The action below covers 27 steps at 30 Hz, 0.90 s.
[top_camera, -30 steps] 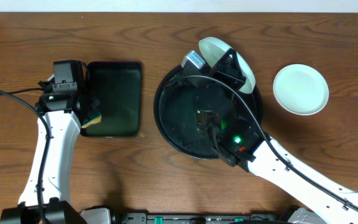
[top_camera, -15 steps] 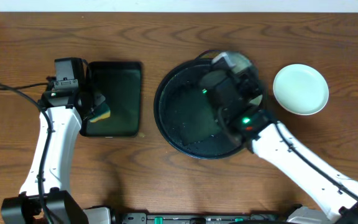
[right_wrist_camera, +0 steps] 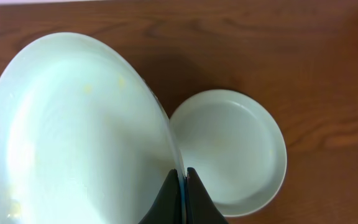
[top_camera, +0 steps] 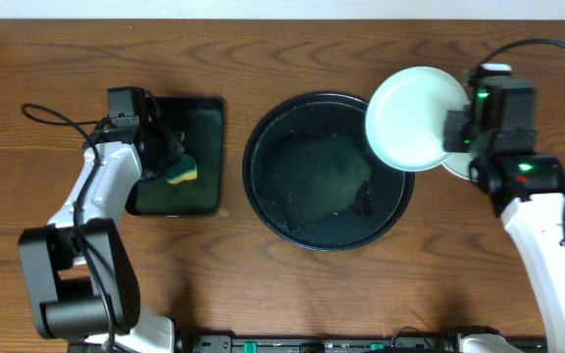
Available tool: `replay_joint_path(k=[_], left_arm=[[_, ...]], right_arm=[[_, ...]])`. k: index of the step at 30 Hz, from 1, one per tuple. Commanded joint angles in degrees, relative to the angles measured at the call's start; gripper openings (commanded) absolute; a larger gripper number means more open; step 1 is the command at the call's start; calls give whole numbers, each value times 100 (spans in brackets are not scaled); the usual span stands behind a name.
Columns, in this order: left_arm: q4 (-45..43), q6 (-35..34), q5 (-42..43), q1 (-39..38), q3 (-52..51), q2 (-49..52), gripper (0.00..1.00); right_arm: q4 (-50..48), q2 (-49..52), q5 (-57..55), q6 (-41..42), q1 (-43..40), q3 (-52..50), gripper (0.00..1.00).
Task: Clean dirty plates on tray and stack at the side
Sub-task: 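Lift the second green plate right and stack it on the plate pile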
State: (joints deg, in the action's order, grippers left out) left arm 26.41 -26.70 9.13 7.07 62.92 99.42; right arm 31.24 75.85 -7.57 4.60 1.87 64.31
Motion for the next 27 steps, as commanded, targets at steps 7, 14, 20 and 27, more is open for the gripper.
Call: replay_joint_path(k=[7,14,20,27], left_arm=[[-501,101,70,26,-13,365,17],[-678,98,76,26,-7,354,45],[-678,96,85,26,0,-109,50],[-468,98,92,24,-2,-1416,71]], right_arm=[[116,-20,960,313,-866,48,1],[157,-17,953,374,-898,48,1],[203,101,909,933,-1123,44,1],[326,708,-37,1993,-1615,37,2]])
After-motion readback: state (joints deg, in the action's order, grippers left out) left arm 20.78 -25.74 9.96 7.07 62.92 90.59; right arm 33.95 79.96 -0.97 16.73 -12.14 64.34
